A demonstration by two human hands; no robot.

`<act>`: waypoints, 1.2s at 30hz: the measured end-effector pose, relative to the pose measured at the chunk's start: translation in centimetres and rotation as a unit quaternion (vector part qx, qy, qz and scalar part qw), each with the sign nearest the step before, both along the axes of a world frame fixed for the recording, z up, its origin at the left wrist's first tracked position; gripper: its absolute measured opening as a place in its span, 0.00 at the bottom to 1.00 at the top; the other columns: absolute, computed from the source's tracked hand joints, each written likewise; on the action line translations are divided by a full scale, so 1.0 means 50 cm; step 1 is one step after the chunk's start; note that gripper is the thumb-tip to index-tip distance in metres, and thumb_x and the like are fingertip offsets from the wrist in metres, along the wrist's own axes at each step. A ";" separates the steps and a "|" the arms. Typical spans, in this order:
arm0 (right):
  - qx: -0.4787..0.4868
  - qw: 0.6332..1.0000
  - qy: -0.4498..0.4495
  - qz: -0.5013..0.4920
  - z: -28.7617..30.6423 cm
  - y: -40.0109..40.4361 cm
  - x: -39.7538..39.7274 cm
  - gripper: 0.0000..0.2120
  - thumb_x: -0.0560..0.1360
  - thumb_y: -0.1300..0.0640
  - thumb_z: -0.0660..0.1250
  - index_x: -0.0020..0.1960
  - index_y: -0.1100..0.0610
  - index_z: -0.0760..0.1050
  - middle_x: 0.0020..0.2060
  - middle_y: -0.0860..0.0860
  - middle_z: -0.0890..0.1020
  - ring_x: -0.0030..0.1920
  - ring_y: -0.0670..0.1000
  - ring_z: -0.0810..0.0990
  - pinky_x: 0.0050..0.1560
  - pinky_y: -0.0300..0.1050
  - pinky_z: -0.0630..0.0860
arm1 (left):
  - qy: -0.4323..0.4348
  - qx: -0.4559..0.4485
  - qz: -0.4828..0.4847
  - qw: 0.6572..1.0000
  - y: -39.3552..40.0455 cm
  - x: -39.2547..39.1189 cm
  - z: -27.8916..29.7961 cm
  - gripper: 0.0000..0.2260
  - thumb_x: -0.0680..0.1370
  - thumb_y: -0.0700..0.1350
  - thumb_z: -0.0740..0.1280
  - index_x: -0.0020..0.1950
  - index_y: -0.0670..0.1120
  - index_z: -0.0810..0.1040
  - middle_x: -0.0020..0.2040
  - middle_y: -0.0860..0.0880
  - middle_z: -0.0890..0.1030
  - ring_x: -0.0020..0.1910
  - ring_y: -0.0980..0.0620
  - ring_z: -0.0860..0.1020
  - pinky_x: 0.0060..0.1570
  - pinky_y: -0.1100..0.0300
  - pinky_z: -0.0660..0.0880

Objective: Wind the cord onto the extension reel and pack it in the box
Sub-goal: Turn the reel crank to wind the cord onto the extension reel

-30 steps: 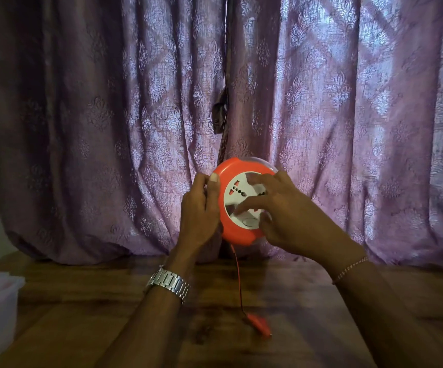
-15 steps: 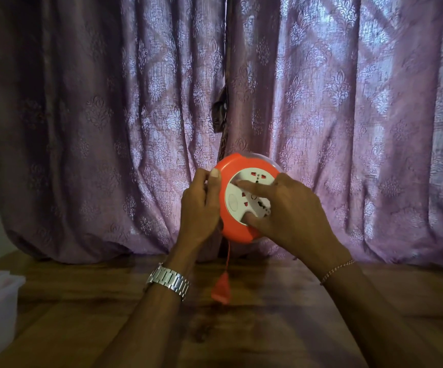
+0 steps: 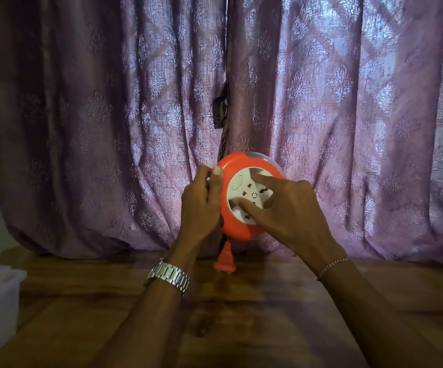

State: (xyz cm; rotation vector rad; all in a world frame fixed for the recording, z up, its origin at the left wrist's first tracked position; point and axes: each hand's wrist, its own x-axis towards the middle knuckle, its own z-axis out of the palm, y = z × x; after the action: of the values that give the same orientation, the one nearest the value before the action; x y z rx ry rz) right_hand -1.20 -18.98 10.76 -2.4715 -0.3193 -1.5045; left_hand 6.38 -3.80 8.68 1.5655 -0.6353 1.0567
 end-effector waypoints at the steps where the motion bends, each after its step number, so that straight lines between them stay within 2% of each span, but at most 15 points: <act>1: -0.012 1.000 0.003 0.000 0.004 -0.003 -0.003 0.32 0.67 0.28 0.63 0.65 0.45 0.76 0.42 0.51 0.86 0.43 0.55 0.84 0.45 0.49 0.79 | 0.005 -0.007 -0.006 1.000 0.003 0.003 -0.001 0.15 0.83 0.56 0.56 0.42 0.48 0.69 0.31 0.52 0.73 0.31 0.53 0.72 0.34 0.44 0.74; 4: -0.054 0.996 -0.063 -0.033 0.013 -0.010 -0.010 0.22 0.69 0.34 0.68 0.57 0.46 0.80 0.39 0.49 0.84 0.43 0.54 0.78 0.37 0.48 0.76 | 0.012 -0.016 -0.008 1.000 0.008 0.010 -0.003 0.15 0.84 0.57 0.56 0.41 0.50 0.68 0.31 0.52 0.72 0.31 0.51 0.71 0.35 0.40 0.74; 6: -0.095 0.994 -0.052 0.020 0.021 -0.018 -0.010 0.11 0.71 0.47 0.71 0.52 0.47 0.82 0.46 0.49 0.82 0.49 0.53 0.74 0.40 0.51 0.76 | 0.011 -0.019 -0.001 1.000 0.009 0.009 -0.002 0.15 0.83 0.57 0.56 0.40 0.52 0.68 0.30 0.53 0.72 0.30 0.52 0.71 0.34 0.41 0.74; 7: -0.129 0.991 -0.010 0.045 0.025 -0.023 -0.010 0.10 0.71 0.53 0.71 0.52 0.46 0.82 0.54 0.49 0.80 0.54 0.54 0.72 0.44 0.54 0.77 | 0.012 -0.022 -0.004 1.000 0.009 0.009 0.000 0.15 0.83 0.57 0.56 0.40 0.53 0.68 0.30 0.53 0.72 0.30 0.52 0.71 0.35 0.41 0.74; 9: -0.194 0.974 0.101 0.063 0.027 -0.030 -0.009 0.22 0.69 0.62 0.69 0.57 0.41 0.80 0.69 0.51 0.71 0.64 0.55 0.66 0.55 0.56 0.75 | 0.014 -0.027 -0.011 0.999 0.010 0.009 0.002 0.15 0.84 0.56 0.57 0.40 0.52 0.68 0.31 0.53 0.72 0.31 0.51 0.71 0.35 0.40 0.74; 11: -0.228 0.962 0.147 0.030 0.026 -0.027 -0.010 0.29 0.66 0.60 0.72 0.62 0.37 0.76 0.73 0.52 0.63 0.67 0.55 0.62 0.59 0.55 0.72 | 0.014 -0.026 -0.020 0.999 0.010 0.008 0.003 0.15 0.84 0.56 0.57 0.39 0.52 0.68 0.31 0.52 0.71 0.32 0.50 0.71 0.36 0.39 0.74; 12: -0.238 0.960 0.146 0.012 0.026 -0.022 -0.010 0.30 0.65 0.58 0.73 0.63 0.35 0.74 0.73 0.52 0.63 0.66 0.56 0.62 0.58 0.54 0.71 | 0.014 -0.025 -0.026 0.999 0.009 0.007 0.003 0.15 0.84 0.55 0.57 0.39 0.52 0.68 0.31 0.52 0.71 0.32 0.49 0.71 0.36 0.39 0.74; 16: -0.255 0.961 0.093 -0.049 0.026 -0.017 -0.016 0.28 0.63 0.50 0.72 0.60 0.32 0.74 0.64 0.54 0.72 0.59 0.59 0.69 0.47 0.54 0.71 | 0.018 -0.020 -0.037 0.999 0.004 0.000 0.001 0.17 0.83 0.56 0.57 0.42 0.45 0.71 0.34 0.42 0.75 0.36 0.38 0.76 0.38 0.38 0.75; 19: -0.241 0.966 0.053 -0.079 0.017 -0.011 -0.018 0.28 0.62 0.50 0.74 0.60 0.33 0.75 0.60 0.55 0.76 0.55 0.61 0.72 0.44 0.53 0.70 | 0.018 -0.018 -0.041 0.999 0.004 -0.002 0.004 0.18 0.83 0.57 0.57 0.43 0.44 0.72 0.35 0.41 0.77 0.38 0.38 0.78 0.40 0.37 0.76; 22: -0.217 0.970 0.044 -0.104 0.014 -0.004 -0.022 0.25 0.67 0.48 0.63 0.63 0.32 0.72 0.58 0.54 0.76 0.53 0.59 0.73 0.47 0.52 0.70 | 0.022 -0.015 -0.040 0.999 0.006 -0.002 0.006 0.19 0.83 0.57 0.57 0.45 0.43 0.73 0.36 0.41 0.78 0.40 0.36 0.79 0.42 0.37 0.77; 26: -0.179 0.979 0.041 -0.086 0.013 -0.009 -0.021 0.27 0.64 0.47 0.65 0.62 0.34 0.74 0.47 0.54 0.80 0.45 0.58 0.78 0.44 0.51 0.73 | 0.022 -0.005 -0.038 0.999 0.001 -0.005 0.003 0.19 0.83 0.57 0.57 0.43 0.43 0.72 0.34 0.43 0.76 0.38 0.37 0.77 0.41 0.38 0.76; 29: -0.143 0.987 0.034 -0.064 0.007 -0.014 -0.013 0.27 0.60 0.44 0.67 0.60 0.34 0.76 0.44 0.53 0.82 0.40 0.57 0.80 0.40 0.48 0.76 | 0.022 0.015 -0.014 1.000 0.000 -0.004 -0.001 0.18 0.82 0.58 0.57 0.42 0.46 0.71 0.31 0.48 0.74 0.33 0.46 0.74 0.38 0.41 0.75; 31: -0.122 0.991 0.027 -0.051 0.000 -0.012 -0.004 0.28 0.59 0.41 0.67 0.60 0.34 0.76 0.44 0.52 0.83 0.41 0.56 0.81 0.40 0.47 0.77 | 0.020 0.031 0.009 0.999 0.004 -0.001 -0.002 0.19 0.83 0.58 0.56 0.42 0.45 0.71 0.31 0.48 0.74 0.33 0.47 0.74 0.38 0.41 0.75; 34: -0.098 0.994 0.014 -0.039 -0.014 -0.010 0.009 0.29 0.59 0.38 0.66 0.61 0.34 0.75 0.45 0.51 0.84 0.43 0.55 0.82 0.42 0.48 0.78 | 0.020 0.047 0.019 0.999 0.012 0.000 -0.001 0.20 0.83 0.58 0.56 0.43 0.43 0.72 0.33 0.44 0.77 0.36 0.40 0.77 0.39 0.40 0.75; 36: -0.087 0.996 0.002 -0.026 -0.012 -0.009 0.013 0.29 0.59 0.37 0.65 0.61 0.34 0.75 0.45 0.51 0.84 0.44 0.55 0.82 0.43 0.48 0.78 | 0.017 0.050 0.028 0.998 0.016 0.001 0.004 0.20 0.83 0.58 0.56 0.42 0.44 0.72 0.32 0.47 0.75 0.34 0.44 0.75 0.38 0.40 0.75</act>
State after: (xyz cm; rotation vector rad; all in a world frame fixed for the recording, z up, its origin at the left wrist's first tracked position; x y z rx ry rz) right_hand -0.55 -19.41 10.13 -2.6349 -0.4047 -1.5526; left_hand 6.41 -3.01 8.88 1.6941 -0.6326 1.0517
